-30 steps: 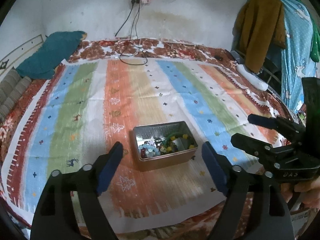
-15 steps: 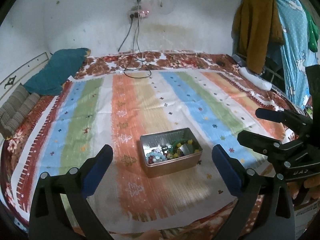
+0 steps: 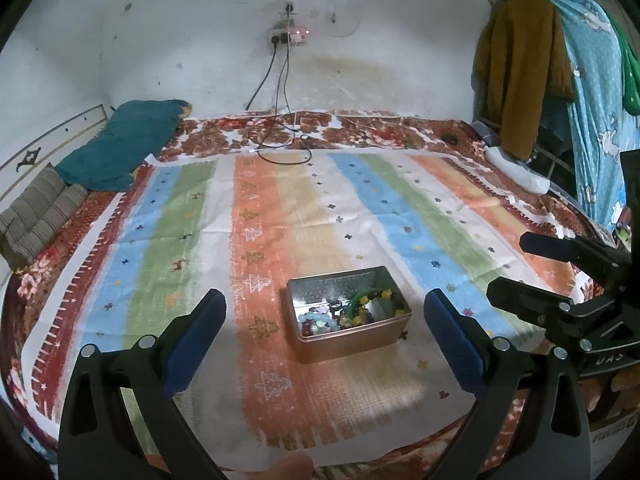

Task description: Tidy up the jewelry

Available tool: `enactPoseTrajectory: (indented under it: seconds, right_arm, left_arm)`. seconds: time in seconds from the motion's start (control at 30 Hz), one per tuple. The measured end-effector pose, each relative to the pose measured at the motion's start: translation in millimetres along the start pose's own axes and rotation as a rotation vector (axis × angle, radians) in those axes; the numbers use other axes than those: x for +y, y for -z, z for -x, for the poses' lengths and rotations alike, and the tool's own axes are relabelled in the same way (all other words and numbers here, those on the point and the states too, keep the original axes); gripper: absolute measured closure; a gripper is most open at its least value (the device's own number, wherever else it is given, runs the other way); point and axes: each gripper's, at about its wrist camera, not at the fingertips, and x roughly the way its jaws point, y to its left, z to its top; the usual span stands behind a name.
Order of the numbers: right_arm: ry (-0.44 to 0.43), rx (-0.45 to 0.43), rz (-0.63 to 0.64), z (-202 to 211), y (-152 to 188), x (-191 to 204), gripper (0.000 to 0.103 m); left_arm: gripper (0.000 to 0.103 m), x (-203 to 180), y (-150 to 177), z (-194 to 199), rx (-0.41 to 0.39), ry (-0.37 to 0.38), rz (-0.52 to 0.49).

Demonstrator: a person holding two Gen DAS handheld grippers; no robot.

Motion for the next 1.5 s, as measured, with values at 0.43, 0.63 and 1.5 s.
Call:
enactPoseTrajectory:
  seconds: [0.43, 0.63, 1.5]
  right_arm:
    - [-0.007, 0.007, 0.014, -0.6, 0.1, 5.6, 0.006]
    - [0.01, 0.008, 0.043, -0.9, 2.4, 14.1, 0.006]
    - [0.002, -0.011, 0.01, 1.3, 3.1, 8.0, 0.006]
  left_arm:
    - [0.006, -6.8, 0.3, 1.0, -0.022, -0.008, -0.027]
    - [0.006, -7.4, 0.9, 1.0, -0.023, -0.01, -0.026]
    - [0.006, -12.2, 1.2, 1.0, -0.022, -0.006, -0.039]
